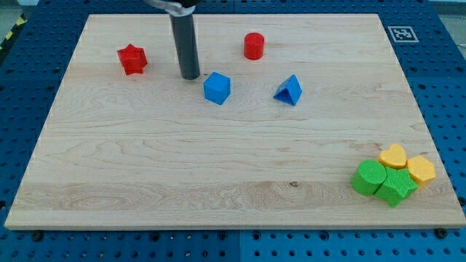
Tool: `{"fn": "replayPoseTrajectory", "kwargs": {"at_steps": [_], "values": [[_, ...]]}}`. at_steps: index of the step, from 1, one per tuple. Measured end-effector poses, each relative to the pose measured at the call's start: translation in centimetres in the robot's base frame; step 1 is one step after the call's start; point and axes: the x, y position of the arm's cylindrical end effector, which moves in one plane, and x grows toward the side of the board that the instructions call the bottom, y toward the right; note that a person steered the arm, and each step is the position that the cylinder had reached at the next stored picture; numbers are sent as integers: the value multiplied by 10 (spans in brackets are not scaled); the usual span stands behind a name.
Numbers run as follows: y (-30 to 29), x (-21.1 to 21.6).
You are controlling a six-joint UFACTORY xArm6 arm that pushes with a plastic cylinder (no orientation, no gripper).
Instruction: Move the blue cube into the yellow heart
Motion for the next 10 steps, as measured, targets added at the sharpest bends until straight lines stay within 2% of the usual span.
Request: {"fn": "replayPoseTrajectory", "kwargs": {"at_steps": [2, 5, 9, 10], "values": [[7, 8], [68, 42], [57, 109], [75, 113]]}}
